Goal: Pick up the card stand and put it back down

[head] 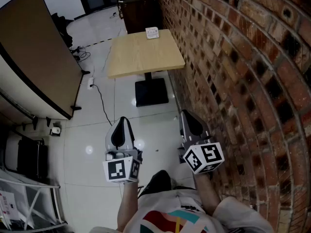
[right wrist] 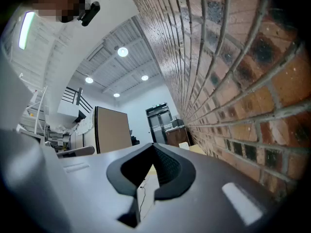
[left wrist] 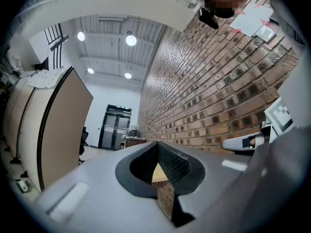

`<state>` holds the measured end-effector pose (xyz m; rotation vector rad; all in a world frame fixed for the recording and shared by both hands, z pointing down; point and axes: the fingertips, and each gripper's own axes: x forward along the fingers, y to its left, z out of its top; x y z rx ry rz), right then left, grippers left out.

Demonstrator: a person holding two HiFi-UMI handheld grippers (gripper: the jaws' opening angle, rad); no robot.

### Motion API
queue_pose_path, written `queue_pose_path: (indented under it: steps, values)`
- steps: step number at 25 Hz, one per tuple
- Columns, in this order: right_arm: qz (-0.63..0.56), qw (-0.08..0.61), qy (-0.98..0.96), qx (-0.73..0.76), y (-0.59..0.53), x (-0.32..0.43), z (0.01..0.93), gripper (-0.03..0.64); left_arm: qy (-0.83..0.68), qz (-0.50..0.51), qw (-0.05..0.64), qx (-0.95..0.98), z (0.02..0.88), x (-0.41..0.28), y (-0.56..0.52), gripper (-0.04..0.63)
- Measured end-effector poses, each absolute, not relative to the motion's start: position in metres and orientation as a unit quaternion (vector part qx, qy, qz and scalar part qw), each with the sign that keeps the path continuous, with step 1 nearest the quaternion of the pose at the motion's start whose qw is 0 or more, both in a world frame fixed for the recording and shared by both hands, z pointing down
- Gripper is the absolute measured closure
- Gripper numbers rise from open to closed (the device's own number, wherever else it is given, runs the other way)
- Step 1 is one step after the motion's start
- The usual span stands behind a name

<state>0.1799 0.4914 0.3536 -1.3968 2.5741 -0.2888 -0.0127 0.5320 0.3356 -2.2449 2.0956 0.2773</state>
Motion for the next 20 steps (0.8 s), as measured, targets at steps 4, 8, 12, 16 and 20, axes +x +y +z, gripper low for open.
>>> queue_pose_path:
  steps: [4,8,12,16,20]
  values:
    - [-0.095,0.092,0.875,-0.465,0.455,0.173,0.367,0.617,0.695,0.097,0.019,-0.712,0.351,-0.029,0.496,0.591]
    - [-0.09,0.09,0.878,-0.462,0.409,0.16,0.371,0.617,0.701,0.102,0.025,-0.705,0.353,-0.046,0.451,0.591]
    - [-0.078,0.088,0.884,-0.452,0.331,0.134,0.387,0.617,0.701,0.113,0.038,-0.703,0.367,-0.067,0.375,0.591]
    - [-0.074,0.084,0.888,-0.445,0.194,0.099,0.409,0.617,0.704,0.113,0.04,-0.7,0.396,-0.102,0.232,0.591]
    - [-0.077,0.08,0.876,-0.47,0.019,0.073,0.395,0.617,0.707,0.101,0.05,-0.698,0.387,-0.163,0.057,0.591]
